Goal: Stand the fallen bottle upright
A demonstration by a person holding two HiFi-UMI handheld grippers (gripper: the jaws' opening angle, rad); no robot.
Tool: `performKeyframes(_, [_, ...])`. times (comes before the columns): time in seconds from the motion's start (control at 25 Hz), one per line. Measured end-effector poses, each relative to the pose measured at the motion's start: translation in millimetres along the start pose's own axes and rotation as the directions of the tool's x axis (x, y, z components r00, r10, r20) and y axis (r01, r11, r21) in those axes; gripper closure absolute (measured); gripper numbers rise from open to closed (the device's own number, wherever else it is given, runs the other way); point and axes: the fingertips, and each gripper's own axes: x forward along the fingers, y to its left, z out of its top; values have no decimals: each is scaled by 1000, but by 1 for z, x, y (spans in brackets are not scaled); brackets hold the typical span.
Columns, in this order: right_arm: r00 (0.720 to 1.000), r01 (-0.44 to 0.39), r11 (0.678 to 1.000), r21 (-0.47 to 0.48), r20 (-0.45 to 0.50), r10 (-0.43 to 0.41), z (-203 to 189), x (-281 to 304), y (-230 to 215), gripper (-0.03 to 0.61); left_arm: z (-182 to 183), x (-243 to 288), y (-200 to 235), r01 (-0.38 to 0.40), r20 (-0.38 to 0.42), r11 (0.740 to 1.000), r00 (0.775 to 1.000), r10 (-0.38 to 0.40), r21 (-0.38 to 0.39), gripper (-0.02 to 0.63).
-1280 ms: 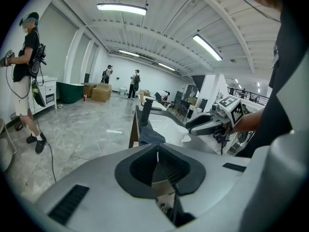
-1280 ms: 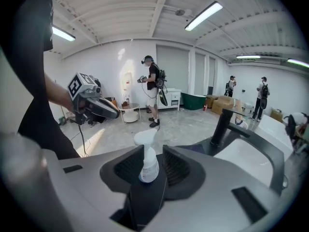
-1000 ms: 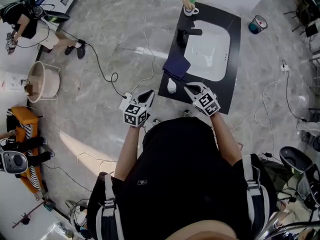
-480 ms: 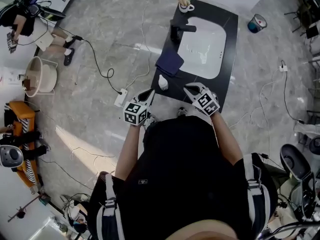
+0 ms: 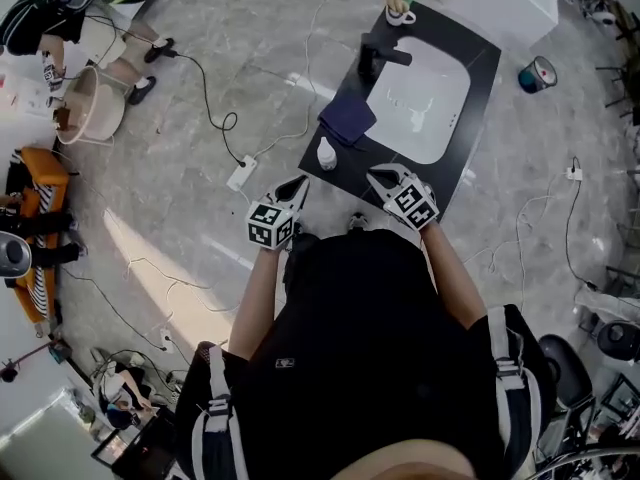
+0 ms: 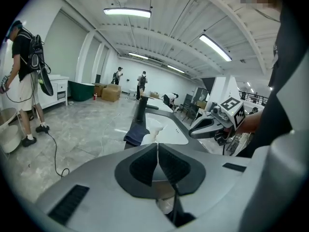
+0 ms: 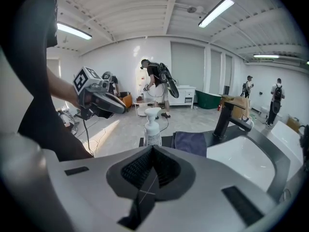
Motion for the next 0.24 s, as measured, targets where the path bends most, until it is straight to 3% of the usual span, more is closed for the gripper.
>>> performKeyframes(0.24, [999,-38,999,-28,-4,38,-6,1,0,518,-8,-6,-5,-51,13,998,999,51,-21,592])
